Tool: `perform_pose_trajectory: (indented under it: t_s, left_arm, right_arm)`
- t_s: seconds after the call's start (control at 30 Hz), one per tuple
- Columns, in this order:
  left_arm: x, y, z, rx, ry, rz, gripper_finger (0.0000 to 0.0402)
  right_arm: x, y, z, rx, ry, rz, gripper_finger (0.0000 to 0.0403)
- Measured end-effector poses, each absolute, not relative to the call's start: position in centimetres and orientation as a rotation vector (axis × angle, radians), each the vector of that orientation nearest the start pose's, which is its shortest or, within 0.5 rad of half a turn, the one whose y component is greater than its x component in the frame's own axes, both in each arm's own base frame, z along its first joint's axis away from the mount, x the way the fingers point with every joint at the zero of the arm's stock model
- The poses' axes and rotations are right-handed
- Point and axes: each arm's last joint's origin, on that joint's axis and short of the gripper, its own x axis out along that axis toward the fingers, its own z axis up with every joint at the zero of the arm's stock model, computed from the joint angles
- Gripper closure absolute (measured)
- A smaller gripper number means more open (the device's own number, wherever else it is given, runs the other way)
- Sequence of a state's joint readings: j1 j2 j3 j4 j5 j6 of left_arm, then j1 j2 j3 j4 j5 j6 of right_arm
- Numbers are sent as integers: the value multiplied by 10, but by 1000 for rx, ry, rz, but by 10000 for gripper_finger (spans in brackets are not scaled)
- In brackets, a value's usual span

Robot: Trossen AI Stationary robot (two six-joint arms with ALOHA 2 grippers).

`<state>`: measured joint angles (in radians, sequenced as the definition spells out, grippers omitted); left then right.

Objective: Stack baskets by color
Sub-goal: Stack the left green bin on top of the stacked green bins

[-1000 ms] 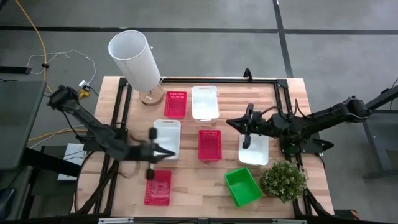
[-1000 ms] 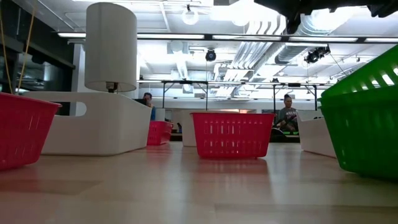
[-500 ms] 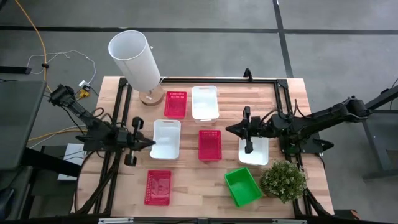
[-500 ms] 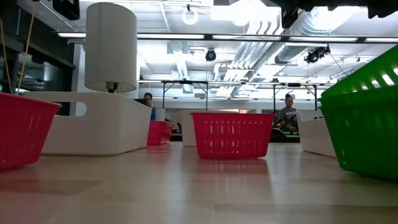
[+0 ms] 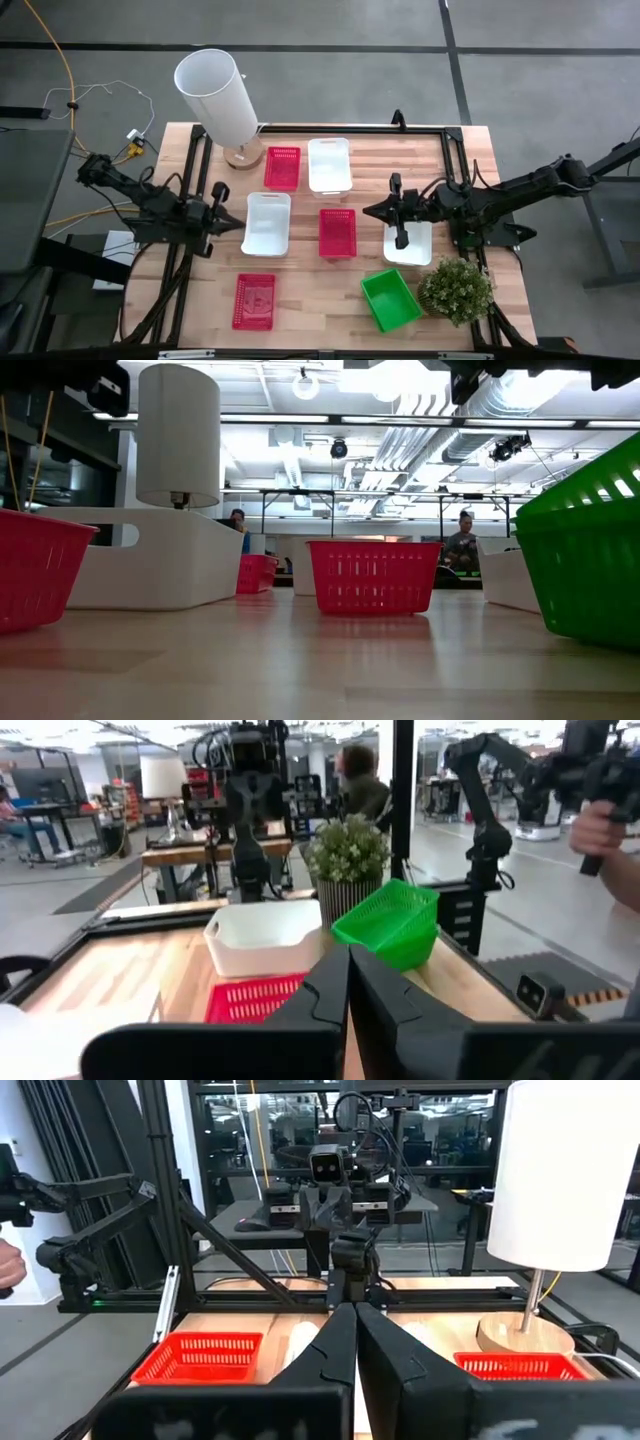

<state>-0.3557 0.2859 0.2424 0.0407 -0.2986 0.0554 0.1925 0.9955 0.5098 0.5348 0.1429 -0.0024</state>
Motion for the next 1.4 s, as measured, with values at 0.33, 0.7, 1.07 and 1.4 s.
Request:
perform_pose_trajectory:
  t_s: [0.33,0.7,1.07,1.4]
  left_arm:
    - [106,-29,225,34,17,-5,401]
    - [106,-28,225,18,19,19,401]
    - [106,-28,225,8,19,22,401]
    - [107,-28,224,-6,27,22,401]
  right_arm:
    - [215,61,272,134,-39,159,403]
    - [229,167,292,54,450,359,403]
    - [213,242,268,337,888,304,403]
    - [200,266,242,501,1040,209,403]
